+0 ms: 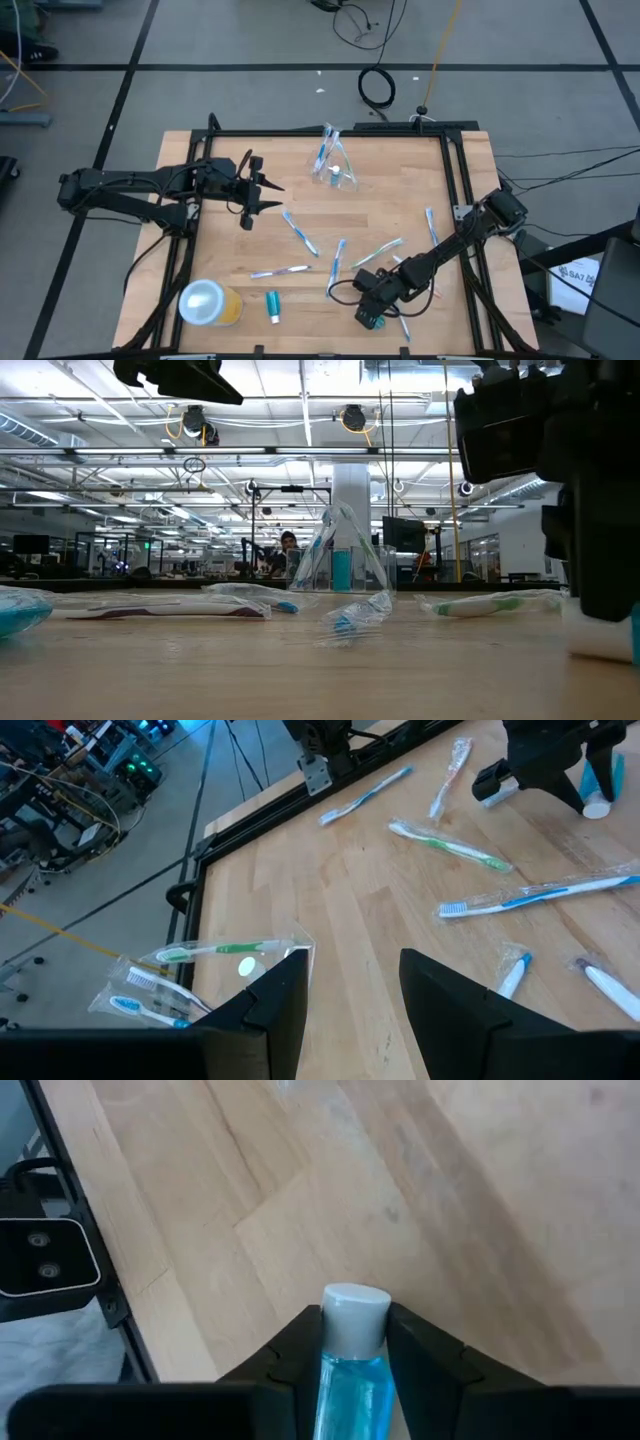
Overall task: Pick & Place toothbrushing station
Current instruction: Put the right blue mouthwash into the transparent organizer
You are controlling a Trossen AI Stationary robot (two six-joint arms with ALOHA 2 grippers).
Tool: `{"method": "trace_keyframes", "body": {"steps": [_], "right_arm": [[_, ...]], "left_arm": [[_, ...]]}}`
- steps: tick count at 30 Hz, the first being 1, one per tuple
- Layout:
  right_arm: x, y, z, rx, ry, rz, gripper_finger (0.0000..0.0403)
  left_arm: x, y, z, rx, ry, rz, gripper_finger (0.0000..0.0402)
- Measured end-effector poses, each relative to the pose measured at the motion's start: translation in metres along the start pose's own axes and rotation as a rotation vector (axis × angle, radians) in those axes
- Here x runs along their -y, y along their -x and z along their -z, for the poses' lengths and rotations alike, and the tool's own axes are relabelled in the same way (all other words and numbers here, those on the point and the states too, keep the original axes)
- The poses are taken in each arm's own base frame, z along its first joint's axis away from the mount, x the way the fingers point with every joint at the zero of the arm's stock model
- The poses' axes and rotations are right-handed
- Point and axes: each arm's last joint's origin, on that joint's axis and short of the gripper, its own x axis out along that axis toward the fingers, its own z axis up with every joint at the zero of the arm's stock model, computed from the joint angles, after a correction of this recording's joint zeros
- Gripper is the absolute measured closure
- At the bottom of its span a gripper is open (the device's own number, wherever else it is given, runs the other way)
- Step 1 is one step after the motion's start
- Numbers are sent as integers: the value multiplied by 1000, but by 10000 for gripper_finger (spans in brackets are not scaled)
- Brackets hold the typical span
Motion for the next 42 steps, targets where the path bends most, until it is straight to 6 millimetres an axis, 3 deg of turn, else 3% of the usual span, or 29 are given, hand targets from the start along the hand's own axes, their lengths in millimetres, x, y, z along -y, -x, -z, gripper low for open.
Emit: {"method": "trace_keyframes", "body": {"steps": [11,18,26,30,36,42], "right_arm": [[10,14,-38,146,279,41,308],[22,29,-84,385,589,185,308],[41,54,-150,650,810,253,308],[59,69,-181,784,813,342,309],[90,95,-217,972,700,654,309],[119,113,-241,1028,667,687,309]], "left_arm": [[0,0,0,1,-5,-1,236],[0,0,0,-4,-4,2,236],[0,0,0,-5,2,2,236],[0,0,1,-6,29,3,236],[1,0,2,-17,77,8,236],[1,0,2,-17,115,9,236]]}}
